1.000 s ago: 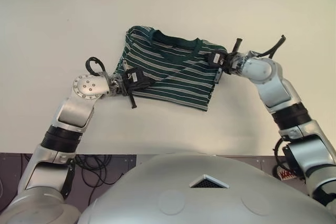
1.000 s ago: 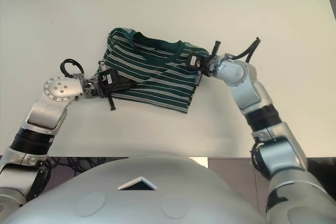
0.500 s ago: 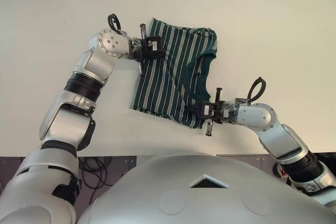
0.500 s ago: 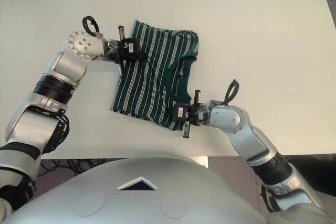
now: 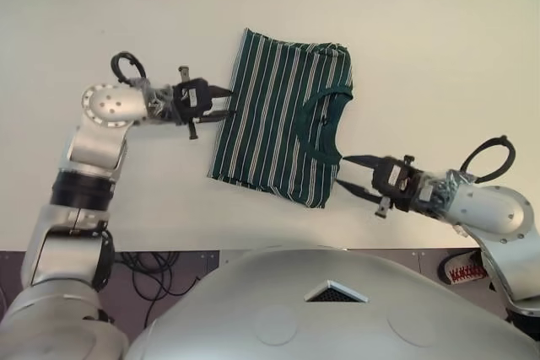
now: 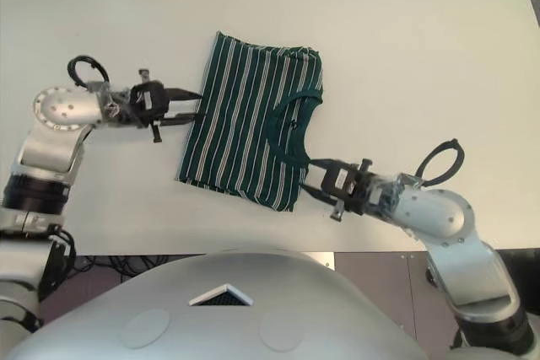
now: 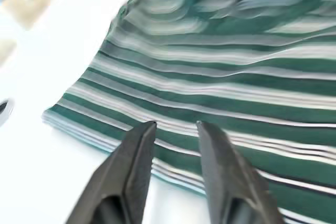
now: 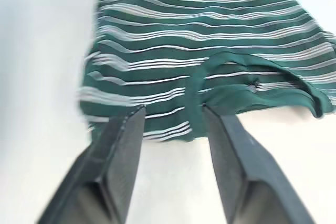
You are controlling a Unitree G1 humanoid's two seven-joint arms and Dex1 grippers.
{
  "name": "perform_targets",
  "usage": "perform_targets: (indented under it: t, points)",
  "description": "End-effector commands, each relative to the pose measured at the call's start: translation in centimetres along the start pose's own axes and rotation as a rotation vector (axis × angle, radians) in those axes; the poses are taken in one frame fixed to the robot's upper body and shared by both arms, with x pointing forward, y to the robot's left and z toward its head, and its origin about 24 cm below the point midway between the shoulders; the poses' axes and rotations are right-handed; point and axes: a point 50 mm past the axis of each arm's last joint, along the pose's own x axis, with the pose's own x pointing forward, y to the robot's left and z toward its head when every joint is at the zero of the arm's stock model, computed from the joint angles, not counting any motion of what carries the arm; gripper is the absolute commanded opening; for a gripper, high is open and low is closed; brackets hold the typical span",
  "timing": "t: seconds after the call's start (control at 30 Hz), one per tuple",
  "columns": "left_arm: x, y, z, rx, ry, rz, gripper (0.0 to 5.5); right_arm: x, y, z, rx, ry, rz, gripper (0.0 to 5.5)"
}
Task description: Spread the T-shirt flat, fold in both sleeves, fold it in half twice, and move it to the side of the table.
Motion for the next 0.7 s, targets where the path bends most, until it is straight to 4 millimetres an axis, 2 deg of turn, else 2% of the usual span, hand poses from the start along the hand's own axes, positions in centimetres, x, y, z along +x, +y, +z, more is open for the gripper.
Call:
perform_targets:
  t: [0.03, 0.13, 0.23, 0.47, 0.7]
  points:
    - [-3.8, -1.9, -1.2, 0.092, 0.139, 0.048, 2.13, -1.3, 0.6, -3.1, -0.215, 0.214, 0.035, 2.74]
    - [-6.1, -3.5, -2.7, 0.163, 0.301, 0.014, 2.60, -1.4, 1.6, -4.1, -0.285, 0.248, 0.060, 3.27]
    - [-6.8, -5.7, -3.8, 0.145, 0.391, -0.053, 2.85, -0.3, 1.9, -4.3, -0.428, 0.242, 0.036, 3.55]
    - [-5.2, -6.4, -2.7, 0.254, 0.351, -0.099, 2.85, 2.1, 3.7, -2.7, -0.486, 0.083, 0.050, 3.55]
    - [-2.1, -6.4, -1.5, 0.421, 0.248, -0.172, 2.85, 3.4, 3.8, -3.2, -0.521, 0.109, 0.068, 3.55]
